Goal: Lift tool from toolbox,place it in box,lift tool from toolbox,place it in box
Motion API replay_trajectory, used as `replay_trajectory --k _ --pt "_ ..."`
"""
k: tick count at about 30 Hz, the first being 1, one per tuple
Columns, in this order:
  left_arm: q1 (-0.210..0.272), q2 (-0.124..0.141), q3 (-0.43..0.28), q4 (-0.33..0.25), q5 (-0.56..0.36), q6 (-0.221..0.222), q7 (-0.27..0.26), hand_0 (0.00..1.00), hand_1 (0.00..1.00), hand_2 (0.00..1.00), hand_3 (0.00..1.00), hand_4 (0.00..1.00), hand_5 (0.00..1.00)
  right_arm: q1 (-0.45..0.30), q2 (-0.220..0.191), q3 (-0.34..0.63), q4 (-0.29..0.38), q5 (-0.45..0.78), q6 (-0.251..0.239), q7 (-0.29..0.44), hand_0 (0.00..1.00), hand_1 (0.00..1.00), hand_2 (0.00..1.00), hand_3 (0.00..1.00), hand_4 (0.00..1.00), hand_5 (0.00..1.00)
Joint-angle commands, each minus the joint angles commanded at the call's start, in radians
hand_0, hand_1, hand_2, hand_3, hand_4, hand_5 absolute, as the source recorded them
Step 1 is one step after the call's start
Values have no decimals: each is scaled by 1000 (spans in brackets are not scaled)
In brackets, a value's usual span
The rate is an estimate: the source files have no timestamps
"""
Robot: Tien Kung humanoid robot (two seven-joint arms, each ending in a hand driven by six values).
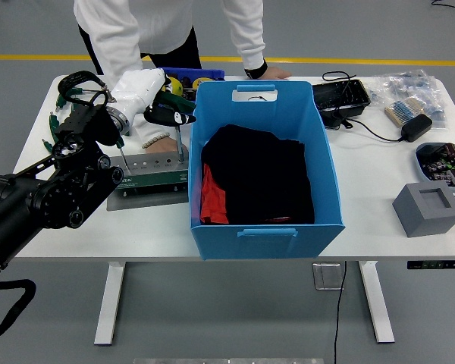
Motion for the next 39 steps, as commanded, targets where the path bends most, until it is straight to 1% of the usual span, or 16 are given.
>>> replay_trajectory --k 5,6,10,11,12,15,17,18,23,24,29,30,39 --pt "-4 4 3 -5 -15 26 -7 264 78 88 109 932 488 0 0 3 0 -2 0 -1 681 663 728 574 777 687" --pt "-5 5 3 -6 -16 29 -5 261 70 86 95 765 498 0 0 3 0 -2 0 -1 678 663 729 575 778 687" --pt "-12 10 9 -17 -15 30 8 261 70 86 95 765 498 0 0 6 0 -5 0 -1 678 663 729 575 778 687" --pt "-15 12 11 -20 -13 27 12 261 70 86 95 765 498 0 0 6 0 -5 0 -1 678 663 729 575 778 687" --pt "-18 15 13 -25 -11 21 18 261 75 91 95 735 506 0 0 6 0 -5 0 -1 679 663 728 575 778 692" --pt "-27 23 20 -35 -9 8 28 261 75 91 95 735 506 -1 0 9 0 -7 0 -2 679 663 728 575 778 692" --pt "-33 29 28 -42 -8 3 31 261 75 91 95 735 506 -2 1 11 0 -8 0 -2 679 663 728 575 778 692" --pt "-37 32 32 -45 -7 1 33 262 76 91 98 719 522 -2 1 12 0 -9 0 -2 680 663 728 575 778 692" --pt "-48 46 52 -60 -9 -11 39 262 76 91 98 719 522 -3 1 15 0 -13 0 -3 680 663 728 575 778 692" --pt "-51 51 57 -66 -9 -15 40 262 78 90 96 703 530 -3 1 16 0 -14 0 -4 680 663 729 576 778 692" --pt "-62 64 72 -93 -3 -29 48 262 78 90 96 703 530 -5 2 20 0 -18 0 -5 680 663 729 576 778 692" --pt "-65 67 75 -98 -2 -30 49 293 97 104 92 679 516 -5 2 20 0 -18 0 -4 680 663 729 575 778 692" --pt "-97 99 99 -144 2 -22 35 303 102 108 101 662 510 -4 1 18 0 -14 0 -3 679 663 729 575 779 690"
